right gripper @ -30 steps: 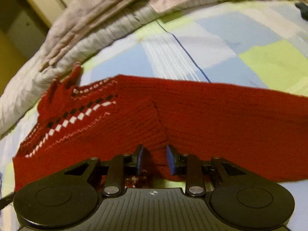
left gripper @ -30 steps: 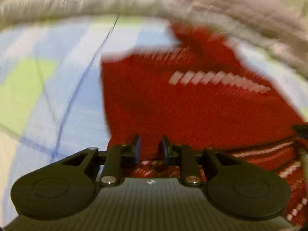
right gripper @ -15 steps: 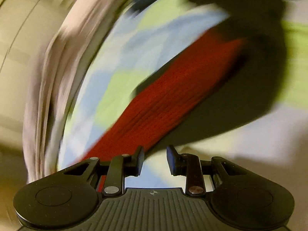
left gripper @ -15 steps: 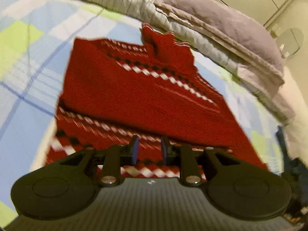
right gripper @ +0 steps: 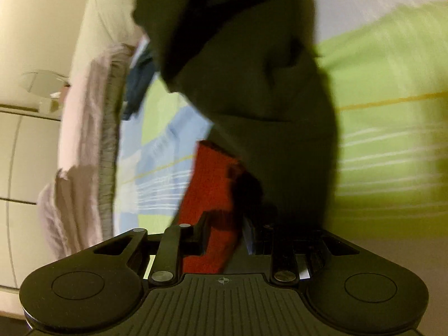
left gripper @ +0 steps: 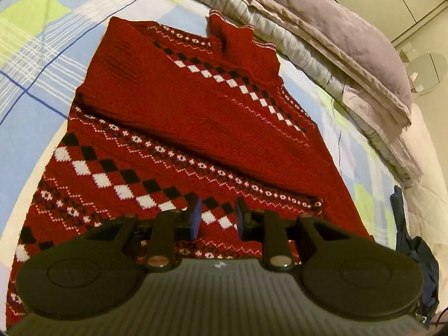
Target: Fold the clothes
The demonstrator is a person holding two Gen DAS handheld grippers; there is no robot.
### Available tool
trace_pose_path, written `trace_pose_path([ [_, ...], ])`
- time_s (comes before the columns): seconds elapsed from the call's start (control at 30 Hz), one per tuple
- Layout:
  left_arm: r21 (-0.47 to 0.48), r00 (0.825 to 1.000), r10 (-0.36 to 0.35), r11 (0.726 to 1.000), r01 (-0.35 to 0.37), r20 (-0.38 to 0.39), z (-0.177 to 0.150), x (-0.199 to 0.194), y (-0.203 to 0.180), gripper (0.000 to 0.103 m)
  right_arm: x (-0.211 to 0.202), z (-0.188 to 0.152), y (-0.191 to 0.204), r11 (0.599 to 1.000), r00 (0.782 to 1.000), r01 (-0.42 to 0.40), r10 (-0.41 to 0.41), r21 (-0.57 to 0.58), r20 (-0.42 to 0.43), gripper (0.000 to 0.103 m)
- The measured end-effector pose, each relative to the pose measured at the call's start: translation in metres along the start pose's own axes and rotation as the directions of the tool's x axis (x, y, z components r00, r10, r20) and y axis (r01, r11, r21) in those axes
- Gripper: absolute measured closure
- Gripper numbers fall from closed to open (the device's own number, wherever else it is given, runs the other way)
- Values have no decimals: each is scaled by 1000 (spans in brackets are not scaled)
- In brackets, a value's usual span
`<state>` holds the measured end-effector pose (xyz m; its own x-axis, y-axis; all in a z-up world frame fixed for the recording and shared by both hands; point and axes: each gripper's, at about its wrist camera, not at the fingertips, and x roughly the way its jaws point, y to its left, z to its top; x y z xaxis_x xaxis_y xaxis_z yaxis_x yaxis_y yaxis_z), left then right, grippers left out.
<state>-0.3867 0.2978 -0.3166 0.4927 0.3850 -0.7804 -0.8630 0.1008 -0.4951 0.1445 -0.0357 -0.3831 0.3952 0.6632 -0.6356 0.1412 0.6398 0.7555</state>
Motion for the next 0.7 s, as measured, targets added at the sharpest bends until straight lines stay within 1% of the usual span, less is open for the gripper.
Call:
trace_pose_path([
  [0.03,-5,1000,-1,1000,1,3,0,-1,2,83,1,-3,12,997,1000,19,-18,-71,11,99],
  [0.07,-10,1000,-1,1000,1,5,0,-3,5,83,2,-6,24,989,999,38,-35,-142,22,100],
  [0.13,-23,1000,2,1000,-2,11,1,-8,12,83,4,-14,50,957,997,70,-59,-281,49,100],
  [0.2,-44,1000,8,999,-7,19,2,-14,20,83,4,-30,84,906,995,84,-58,-415,75,100],
  [0.23,-58,1000,10,998,-8,22,2,-17,25,83,4,-42,103,864,995,83,-46,-496,87,100],
  [0.3,-88,999,11,996,-8,30,3,-24,36,83,4,-81,143,749,996,37,24,-662,83,100],
  [0.33,-103,999,14,995,-10,35,3,-28,42,83,2,-107,162,679,996,-12,75,-734,52,100],
  [0.37,-116,999,17,993,-13,40,3,-32,47,83,-1,-136,182,599,992,-71,126,-798,6,100],
  [0.4,-129,999,21,992,-15,45,2,-36,52,83,-7,-167,199,511,983,-134,175,-849,-49,100],
  [0.43,-142,998,25,990,-18,50,0,-39,57,83,-15,-201,210,421,966,-216,223,-881,-131,100],
  [0.47,-158,998,30,987,-21,55,-2,-43,62,83,-24,-236,220,328,937,-309,263,-893,-228,100],
  [0.5,-173,998,37,984,-27,56,-4,-46,67,83,-32,-271,225,240,900,-407,273,-881,-341,100],
  [0.53,-187,997,46,982,-35,54,-6,-47,71,83,-37,-306,223,166,859,-498,226,-851,-459,100],
  [0.57,-200,997,55,979,-44,53,-8,-49,76,83,-37,-340,218,99,829,-556,127,-825,-544,95],
  [0.6,-213,997,64,976,-52,51,-10,-50,80,83,-35,-373,207,28,811,-586,8,-810,-586,83],
  [0.63,-223,996,70,973,-58,46,-12,-50,84,82,-30,-403,192,-47,810,-584,-98,-810,-578,48],
  [0.67,-232,996,75,971,-64,39,-14,-50,87,81,-25,-424,175,-110,822,-564,-167,-818,-544,39],
  [0.7,-237,997,74,969,-64,35,-16,-49,90,79,-21,-435,160,-147,829,-551,-210,-821,-519,39],
])
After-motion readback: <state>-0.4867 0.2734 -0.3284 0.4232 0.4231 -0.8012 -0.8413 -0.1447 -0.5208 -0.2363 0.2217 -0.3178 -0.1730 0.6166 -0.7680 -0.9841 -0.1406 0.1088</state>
